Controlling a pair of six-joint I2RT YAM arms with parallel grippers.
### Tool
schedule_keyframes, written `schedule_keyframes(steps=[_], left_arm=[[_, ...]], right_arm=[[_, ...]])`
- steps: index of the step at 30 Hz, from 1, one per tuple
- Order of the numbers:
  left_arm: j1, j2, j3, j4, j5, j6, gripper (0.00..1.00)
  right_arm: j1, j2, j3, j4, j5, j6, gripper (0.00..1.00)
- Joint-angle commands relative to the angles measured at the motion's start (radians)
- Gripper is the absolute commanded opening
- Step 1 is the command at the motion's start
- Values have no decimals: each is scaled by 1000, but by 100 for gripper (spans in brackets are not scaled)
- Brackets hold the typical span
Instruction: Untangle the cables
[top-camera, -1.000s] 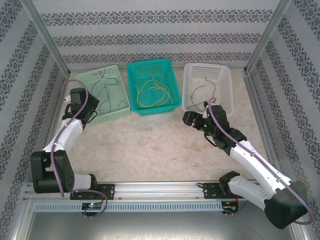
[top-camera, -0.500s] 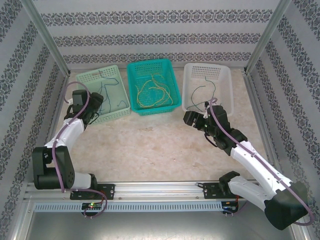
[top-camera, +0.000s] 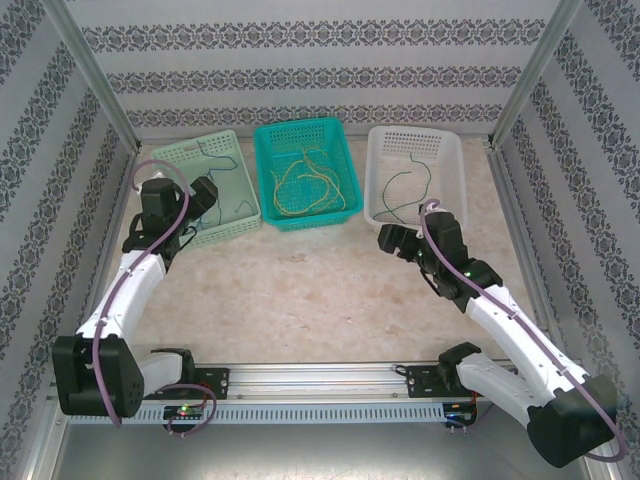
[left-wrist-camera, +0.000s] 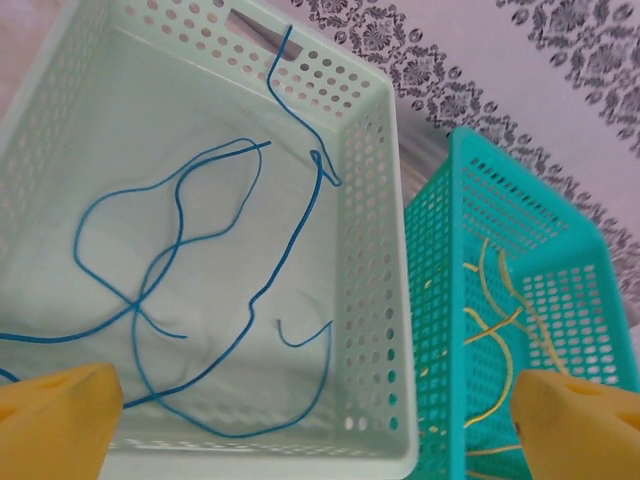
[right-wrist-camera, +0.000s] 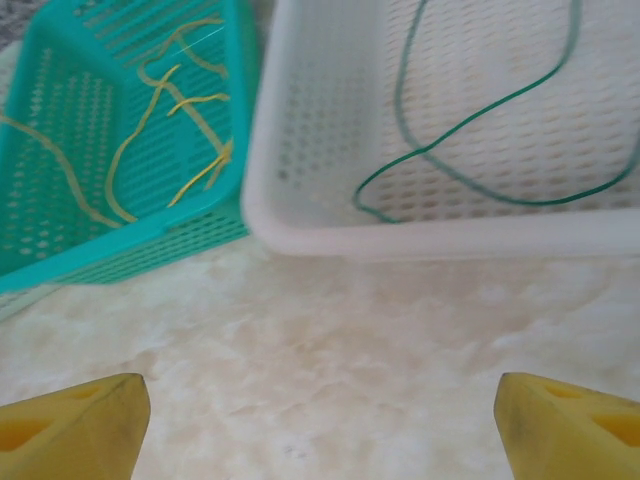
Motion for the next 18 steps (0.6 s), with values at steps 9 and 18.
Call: schedule_keyframes(steps=[9, 18], left_arm=[[-25, -164, -202, 43, -233, 279, 100], [-85, -170, -311, 212, -337, 379, 100]], right_arm=[[-273, 34, -279, 613, 245, -447, 98], [-308, 403, -348, 1105, 135, -497, 98]])
